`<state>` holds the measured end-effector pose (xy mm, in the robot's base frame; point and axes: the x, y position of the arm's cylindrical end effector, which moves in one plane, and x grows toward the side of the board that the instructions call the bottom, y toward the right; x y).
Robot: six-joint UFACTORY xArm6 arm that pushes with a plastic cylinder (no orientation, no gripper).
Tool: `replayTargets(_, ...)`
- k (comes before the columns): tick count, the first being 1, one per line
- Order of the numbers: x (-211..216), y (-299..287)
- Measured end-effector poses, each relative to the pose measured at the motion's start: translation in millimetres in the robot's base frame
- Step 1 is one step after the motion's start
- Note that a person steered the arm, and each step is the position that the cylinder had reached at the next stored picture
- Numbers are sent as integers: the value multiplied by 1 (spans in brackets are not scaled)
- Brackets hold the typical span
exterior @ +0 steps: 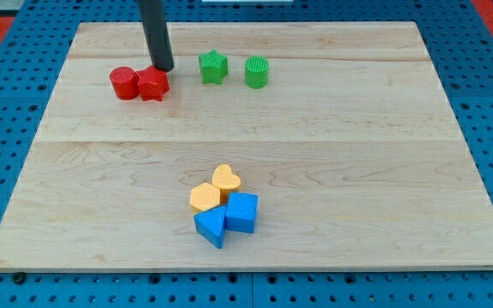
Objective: Separate the red star from the red circle
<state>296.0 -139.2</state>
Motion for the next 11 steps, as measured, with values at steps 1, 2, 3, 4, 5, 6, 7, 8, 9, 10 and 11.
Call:
replayTargets(1,5,-40)
replayTargets(2,22,-56)
replayTargets(3,48,-68)
replayTargets(4,16,-71)
replayTargets(5,12,-34)
replayTargets(6,38,-22)
replayTargets(7,58,-18)
replayTargets(8,58,4)
replayTargets(9,42,20)
replayTargets(10,57,83)
replayTargets(11,87,102)
